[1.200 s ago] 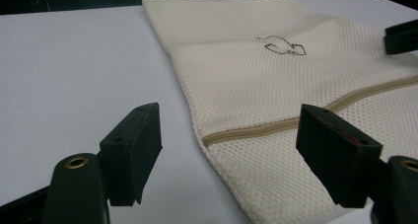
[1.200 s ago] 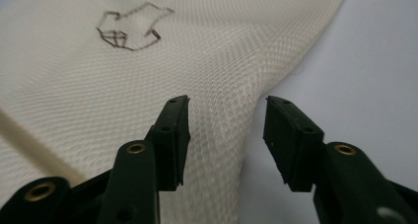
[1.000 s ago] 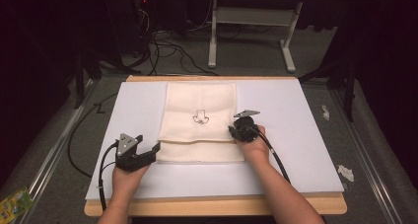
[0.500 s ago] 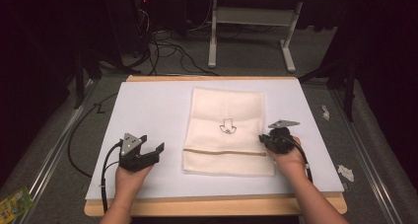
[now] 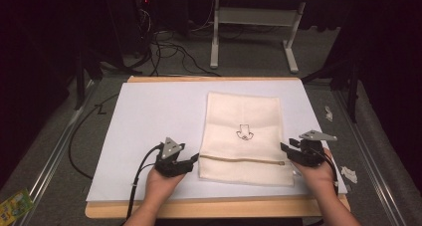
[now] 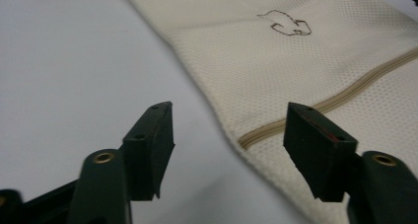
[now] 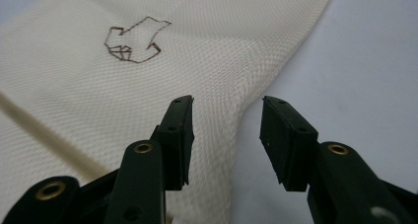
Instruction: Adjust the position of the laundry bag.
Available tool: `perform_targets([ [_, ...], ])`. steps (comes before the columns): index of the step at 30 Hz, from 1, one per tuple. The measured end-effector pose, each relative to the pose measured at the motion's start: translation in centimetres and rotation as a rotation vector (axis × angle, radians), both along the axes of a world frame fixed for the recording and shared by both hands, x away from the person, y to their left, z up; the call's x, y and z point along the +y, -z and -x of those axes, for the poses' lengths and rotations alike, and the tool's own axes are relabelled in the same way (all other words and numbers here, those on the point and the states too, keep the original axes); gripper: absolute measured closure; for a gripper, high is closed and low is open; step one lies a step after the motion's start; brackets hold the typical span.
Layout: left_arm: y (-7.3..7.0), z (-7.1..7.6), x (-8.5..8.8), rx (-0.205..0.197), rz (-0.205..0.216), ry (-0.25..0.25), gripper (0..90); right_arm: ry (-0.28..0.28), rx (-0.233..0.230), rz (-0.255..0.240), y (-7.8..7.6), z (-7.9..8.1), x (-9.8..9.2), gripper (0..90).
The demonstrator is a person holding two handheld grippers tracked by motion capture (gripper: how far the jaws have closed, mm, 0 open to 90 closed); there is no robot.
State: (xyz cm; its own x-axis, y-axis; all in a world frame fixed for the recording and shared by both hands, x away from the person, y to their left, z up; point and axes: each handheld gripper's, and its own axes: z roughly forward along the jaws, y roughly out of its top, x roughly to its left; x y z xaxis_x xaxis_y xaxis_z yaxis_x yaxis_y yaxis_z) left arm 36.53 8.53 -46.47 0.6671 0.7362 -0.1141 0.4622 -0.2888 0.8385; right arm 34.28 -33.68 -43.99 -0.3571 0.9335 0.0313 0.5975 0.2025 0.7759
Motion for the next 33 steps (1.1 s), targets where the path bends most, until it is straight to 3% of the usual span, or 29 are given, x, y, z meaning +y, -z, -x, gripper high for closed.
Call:
perform_targets([
  [4, 0.8, -1.4, -2.7, 0.072, -0.019, 0.015, 51.5, -0.017, -0.024, -0.004, -0.2, 2.9, -0.8, 56.4],
  [6, 1.2, -1.7, -3.4, 0.111, -0.061, 0.008, 57.0, -0.01, -0.027, -0.005, 0.0, 3.9, -1.1, 56.5],
  [8, 1.6, -1.3, -3.6, 0.088, -0.081, -0.018, 64.6, -0.007, -0.027, -0.019, 0.2, 4.4, -1.6, 56.1],
  [10, 1.6, -1.2, -3.6, 0.086, -0.083, -0.02, 80.0, -0.005, -0.033, -0.026, 0.3, 4.5, -1.9, 55.9],
  [11, 1.6, -1.1, -3.5, 0.084, -0.095, -0.015, 80.0, 0.004, -0.032, -0.039, 0.2, 4.5, -2.1, 55.9],
  [12, 1.6, -0.9, -3.5, 0.068, -0.113, -0.018, 89.6, 0.015, -0.041, -0.073, 0.1, 4.4, -2.7, 56.1],
  [17, 1.5, -0.4, -3.5, 0.058, -0.141, -0.015, 90.0, 0.033, -0.034, -0.101, 0.2, 4.4, -3.4, 57.5],
  [21, 1.3, 0.5, -2.7, 0.067, -0.15, -0.021, 90.0, 0.019, -0.033, -0.094, 0.1, 4.6, -3.1, 58.1],
  [23, 1.2, 1.4, -2.0, 0.048, -0.193, -0.022, 90.0, 0.01, -0.037, -0.091, -0.1, 4.6, -3.0, 57.8],
  [25, 1.2, 1.6, -2.0, 0.044, -0.196, -0.025, 90.0, 0.003, -0.039, -0.093, -0.1, 4.6, -2.9, 57.4],
  [27, 1.1, 1.7, -1.7, 0.051, -0.17, -0.03, 90.0, -0.002, -0.029, -0.099, 0.0, 4.6, -2.6, 57.0],
  [29, 0.8, 1.5, -1.4, 0.036, -0.144, -0.027, 77.3, -0.017, 0.015, -0.079, 0.6, 4.4, -2.0, 58.0],
  [30, 0.5, 1.4, -1.1, 0.024, -0.112, -0.031, 77.3, -0.017, 0.015, -0.079, 0.6, 4.4, -2.0, 58.0],
  [31, 0.0, 1.3, -0.6, -0.003, -0.063, -0.03, 67.6, -0.037, 0.048, -0.056, 1.2, 4.1, -1.5, 59.3],
  [33, -0.2, 1.3, -0.4, -0.025, -0.057, -0.036, 58.3, -0.04, 0.053, -0.053, 1.3, 4.1, -1.4, 60.5],
])
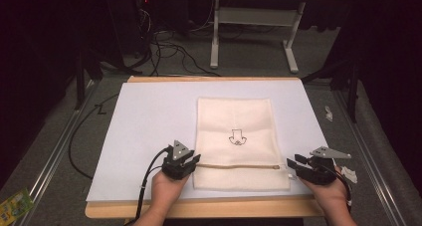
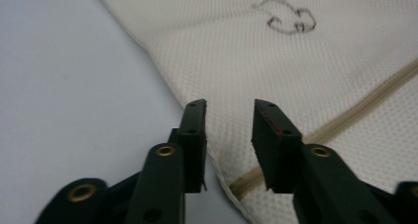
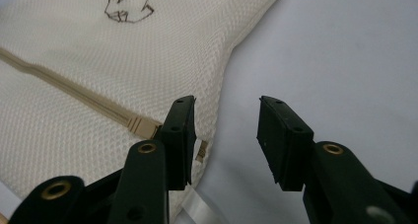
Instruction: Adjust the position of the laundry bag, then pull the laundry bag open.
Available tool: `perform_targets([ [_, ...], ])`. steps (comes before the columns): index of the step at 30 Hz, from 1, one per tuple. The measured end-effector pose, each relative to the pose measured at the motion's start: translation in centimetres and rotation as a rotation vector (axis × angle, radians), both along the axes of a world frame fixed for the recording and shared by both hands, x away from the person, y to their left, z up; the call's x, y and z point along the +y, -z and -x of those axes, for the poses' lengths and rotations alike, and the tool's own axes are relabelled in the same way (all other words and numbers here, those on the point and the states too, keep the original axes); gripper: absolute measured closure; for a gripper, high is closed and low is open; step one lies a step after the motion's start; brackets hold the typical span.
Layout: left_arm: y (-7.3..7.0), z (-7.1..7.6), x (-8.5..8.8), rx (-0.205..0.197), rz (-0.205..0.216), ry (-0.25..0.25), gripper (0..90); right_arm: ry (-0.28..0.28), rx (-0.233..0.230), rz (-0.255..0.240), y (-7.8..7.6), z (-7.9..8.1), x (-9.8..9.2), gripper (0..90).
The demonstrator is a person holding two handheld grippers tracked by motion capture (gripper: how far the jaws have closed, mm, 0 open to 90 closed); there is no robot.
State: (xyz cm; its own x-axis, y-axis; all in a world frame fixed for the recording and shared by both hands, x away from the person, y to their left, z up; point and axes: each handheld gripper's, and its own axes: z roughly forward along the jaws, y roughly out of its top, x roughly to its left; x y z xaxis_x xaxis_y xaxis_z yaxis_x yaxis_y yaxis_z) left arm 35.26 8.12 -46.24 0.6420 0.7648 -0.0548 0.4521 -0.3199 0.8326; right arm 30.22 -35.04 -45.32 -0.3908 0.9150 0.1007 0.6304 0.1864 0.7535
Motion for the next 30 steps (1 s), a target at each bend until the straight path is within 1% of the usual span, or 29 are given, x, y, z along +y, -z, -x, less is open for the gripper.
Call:
perform_targets([
  [1, -0.4, 0.0, 0.2, -0.038, 0.022, -0.002, 55.2, -0.006, 0.017, -0.001, 0.2, 0.0, 0.2, 62.2],
  [2, -0.4, 0.0, 0.2, -0.038, 0.022, -0.002, 51.7, -0.006, 0.017, -0.001, 0.2, 0.0, 0.2, 62.2],
  [3, -0.6, -0.1, 0.1, -0.039, 0.032, 0.011, 47.1, -0.012, 0.034, -0.001, 0.5, 0.3, 0.3, 63.4],
  [4, -0.8, -0.1, 0.0, -0.048, 0.034, 0.018, 44.3, -0.017, 0.038, 0.004, 0.5, 0.3, 0.4, 64.2],
  [6, -1.0, 0.1, -0.3, -0.066, 0.036, 0.024, 41.7, -0.022, 0.044, 0.012, 0.7, 0.4, 0.6, 64.2],
  [9, -1.2, 0.3, -0.6, -0.076, 0.042, 0.031, 39.3, -0.029, 0.064, 0.022, 1.1, 0.2, 1.1, 64.1],
  [11, -1.3, 0.4, -0.7, -0.076, 0.045, 0.036, 39.2, -0.034, 0.064, 0.026, 1.2, 0.1, 1.2, 64.0],
  [12, -1.3, 0.4, -0.8, -0.067, 0.049, 0.053, 39.3, -0.038, 0.08, 0.034, 1.4, -0.1, 1.4, 63.8],
  [13, -1.2, 0.4, -0.8, -0.057, 0.048, 0.063, 39.5, -0.042, 0.085, 0.036, 1.6, -0.2, 1.5, 64.2],
  [16, -1.2, 0.4, -0.9, -0.054, 0.041, 0.072, 39.8, -0.057, 0.088, 0.04, 1.8, -0.2, 1.7, 65.1],
  [17, -1.2, 0.6, -1.2, -0.055, 0.033, 0.083, 39.8, -0.064, 0.088, 0.048, 1.8, -0.2, 1.8, 68.5],
  [18, -1.2, 0.6, -1.2, -0.055, 0.033, 0.083, 39.7, -0.064, 0.088, 0.048, 1.8, -0.2, 1.8, 68.5],
  [19, -1.3, 0.7, -1.3, -0.061, 0.028, 0.086, 39.7, -0.067, 0.088, 0.047, 1.9, -0.1, 1.9, 70.7],
  [23, -1.5, 0.9, -1.5, -0.064, 0.034, 0.086, 39.0, -0.078, 0.087, 0.056, 1.8, -0.1, 2.0, 76.8],
  [24, -1.6, 0.9, -1.5, -0.061, 0.038, 0.085, 39.0, -0.078, 0.087, 0.056, 1.8, -0.1, 2.0, 76.8],
  [25, -1.6, 1.0, -1.6, -0.051, 0.042, 0.087, 38.6, -0.082, 0.091, 0.058, 1.8, -0.1, 2.0, 79.1],
  [26, -1.6, 1.0, -1.6, -0.051, 0.042, 0.087, 38.2, -0.082, 0.091, 0.058, 1.8, -0.1, 2.0, 79.1],
  [28, -1.6, 1.1, -1.8, -0.043, 0.045, 0.086, 37.9, -0.096, 0.085, 0.061, 1.8, -0.1, 2.0, 81.8],
  [29, -1.6, 1.3, -2.0, -0.038, 0.051, 0.095, 38.5, -0.102, 0.077, 0.064, 1.8, -0.1, 2.1, 82.9],
  [30, -1.6, 1.3, -2.0, -0.038, 0.051, 0.095, 38.9, -0.102, 0.077, 0.064, 1.8, -0.1, 2.1, 82.9],
])
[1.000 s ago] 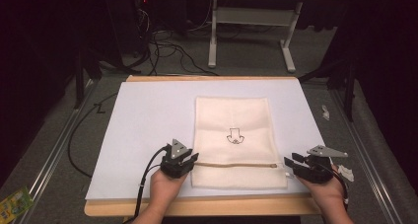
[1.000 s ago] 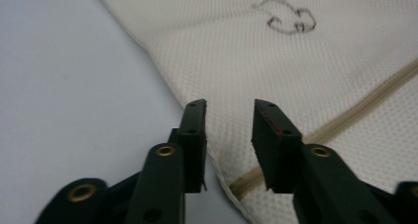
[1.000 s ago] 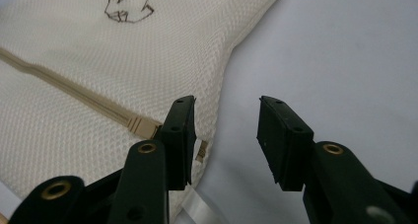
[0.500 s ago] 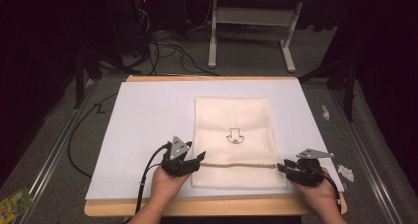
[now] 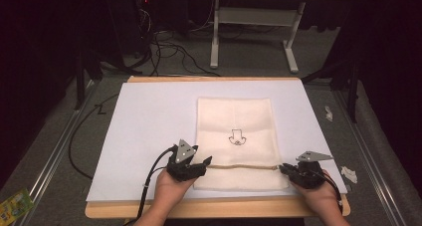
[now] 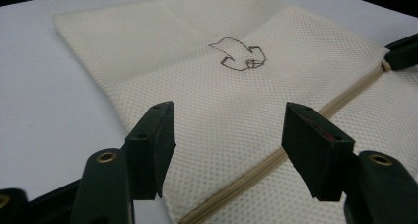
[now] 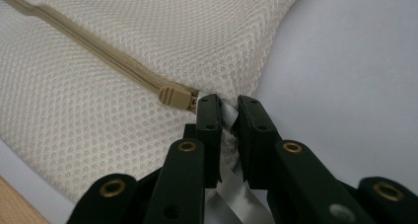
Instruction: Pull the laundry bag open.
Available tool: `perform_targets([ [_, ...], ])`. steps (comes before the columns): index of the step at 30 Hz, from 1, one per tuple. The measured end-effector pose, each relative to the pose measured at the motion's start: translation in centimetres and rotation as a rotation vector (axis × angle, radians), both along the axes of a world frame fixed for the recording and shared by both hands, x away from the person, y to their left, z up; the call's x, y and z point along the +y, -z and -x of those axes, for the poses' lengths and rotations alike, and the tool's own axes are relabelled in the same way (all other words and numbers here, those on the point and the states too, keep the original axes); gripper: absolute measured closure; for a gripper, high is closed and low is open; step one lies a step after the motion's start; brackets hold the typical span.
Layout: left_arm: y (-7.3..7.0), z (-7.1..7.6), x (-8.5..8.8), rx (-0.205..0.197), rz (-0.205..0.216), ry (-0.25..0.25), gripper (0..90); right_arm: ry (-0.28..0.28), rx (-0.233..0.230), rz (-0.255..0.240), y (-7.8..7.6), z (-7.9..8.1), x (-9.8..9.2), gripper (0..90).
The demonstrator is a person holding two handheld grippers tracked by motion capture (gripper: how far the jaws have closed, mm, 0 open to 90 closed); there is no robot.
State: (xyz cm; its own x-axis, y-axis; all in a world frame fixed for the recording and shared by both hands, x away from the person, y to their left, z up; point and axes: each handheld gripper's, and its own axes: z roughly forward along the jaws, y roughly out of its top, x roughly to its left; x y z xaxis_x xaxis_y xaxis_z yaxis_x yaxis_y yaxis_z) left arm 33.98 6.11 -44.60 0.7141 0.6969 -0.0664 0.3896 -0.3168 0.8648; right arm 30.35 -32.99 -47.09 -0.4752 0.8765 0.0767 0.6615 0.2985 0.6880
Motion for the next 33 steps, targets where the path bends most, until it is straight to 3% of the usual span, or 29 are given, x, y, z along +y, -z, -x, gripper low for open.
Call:
perform_targets([
  [13, 0.4, 0.8, -3.0, 0.003, 0.007, 0.091, 41.7, -0.039, -0.096, -0.008, -1.6, 0.6, 0.3, 85.2],
  [17, 0.5, 1.3, -5.7, 0.018, 0.025, 0.15, 46.4, -0.032, -0.108, -0.022, -2.0, 0.6, 0.3, 85.2],
  [18, 0.5, 1.3, -5.7, 0.018, 0.025, 0.15, 47.2, -0.032, -0.108, -0.022, -2.0, 0.6, 0.3, 85.2],
  [19, 0.6, 1.3, -7.3, 0.032, 0.025, 0.172, 47.9, -0.025, -0.107, -0.037, -2.1, 0.6, 0.2, 85.2],
  [20, 0.6, 1.3, -7.3, 0.032, 0.025, 0.172, 48.5, -0.025, -0.109, -0.035, -2.1, 0.6, 0.2, 85.2],
  [21, 0.6, 1.5, -8.7, 0.026, 0.032, 0.186, 49.2, -0.02, -0.111, -0.037, -2.1, 0.6, 0.2, 85.2],
  [22, 0.6, 1.5, -8.7, 0.026, 0.032, 0.186, 50.5, -0.02, -0.111, -0.037, -2.1, 0.6, 0.2, 85.2],
  [29, 0.4, 1.8, -13.2, 0.016, 0.059, 0.239, 58.4, 0.011, -0.124, -0.056, -2.4, 0.5, 0.1, 85.2],
  [33, 0.4, 1.9, -15.2, 0.016, 0.043, 0.268, 62.8, 0.002, -0.141, -0.045, -2.6, 0.5, 0.0, 85.2],
])
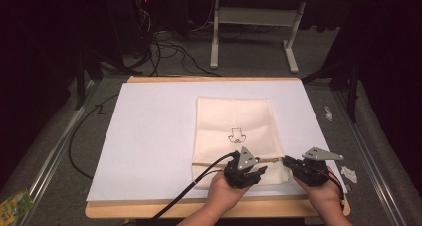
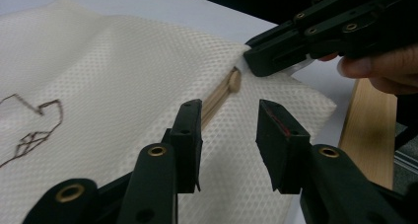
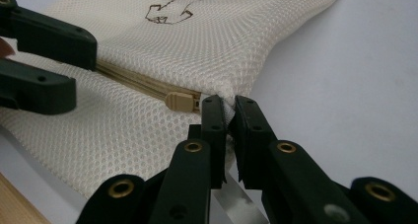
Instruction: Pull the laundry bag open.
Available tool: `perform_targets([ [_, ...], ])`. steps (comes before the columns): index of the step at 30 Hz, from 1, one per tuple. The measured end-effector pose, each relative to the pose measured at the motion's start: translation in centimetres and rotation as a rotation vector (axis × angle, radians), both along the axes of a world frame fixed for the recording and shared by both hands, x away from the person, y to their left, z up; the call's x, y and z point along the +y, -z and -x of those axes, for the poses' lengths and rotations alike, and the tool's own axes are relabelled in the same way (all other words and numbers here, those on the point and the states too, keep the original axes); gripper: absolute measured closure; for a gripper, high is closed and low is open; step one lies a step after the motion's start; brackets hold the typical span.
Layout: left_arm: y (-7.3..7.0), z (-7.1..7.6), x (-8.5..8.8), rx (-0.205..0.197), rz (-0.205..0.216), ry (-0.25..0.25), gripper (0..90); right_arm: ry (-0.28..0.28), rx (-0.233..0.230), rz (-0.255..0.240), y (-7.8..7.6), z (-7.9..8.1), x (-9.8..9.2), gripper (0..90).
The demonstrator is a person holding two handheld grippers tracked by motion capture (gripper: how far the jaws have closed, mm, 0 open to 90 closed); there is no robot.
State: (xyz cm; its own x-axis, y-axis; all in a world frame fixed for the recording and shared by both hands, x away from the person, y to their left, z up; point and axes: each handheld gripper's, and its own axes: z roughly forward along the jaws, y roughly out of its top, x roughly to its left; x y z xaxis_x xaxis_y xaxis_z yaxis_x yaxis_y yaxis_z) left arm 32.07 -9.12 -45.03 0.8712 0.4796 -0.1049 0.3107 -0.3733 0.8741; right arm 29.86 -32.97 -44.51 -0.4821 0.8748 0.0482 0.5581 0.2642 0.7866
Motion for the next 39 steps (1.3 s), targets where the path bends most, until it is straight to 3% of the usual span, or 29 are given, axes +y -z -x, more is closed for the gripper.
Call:
perform_targets([
  [7, 0.5, -0.5, -2.0, 0.015, -0.026, 0.019, 64.1, -0.016, -0.014, -0.014, -0.3, 0.0, -0.1, 85.2],
  [12, 0.7, -0.9, -3.0, 0.007, -0.022, -0.005, 65.4, -0.022, -0.021, -0.025, -0.3, 0.1, -0.1, 85.2],
  [16, 1.1, -1.4, -3.4, 0.022, -0.026, -0.026, 68.9, -0.019, -0.021, -0.028, -0.4, 0.1, -0.1, 85.3],
  [22, 1.2, -1.5, -3.7, 0.006, -0.025, -0.039, 72.6, -0.016, -0.026, -0.042, -0.5, 0.0, -0.1, 85.5],
  [27, 1.1, -1.5, -4.0, 0.014, -0.008, -0.021, 77.9, -0.019, -0.023, -0.047, -0.5, 0.0, -0.2, 85.5],
  [33, 0.9, -1.2, -4.2, -0.016, -0.011, -0.024, 85.9, -0.026, -0.023, -0.054, -0.4, 0.1, -0.1, 85.3],
  [39, 0.8, -1.2, -4.1, -0.029, -0.033, -0.018, 87.2, -0.032, -0.028, -0.032, -0.4, 0.1, 0.1, 85.3],
])
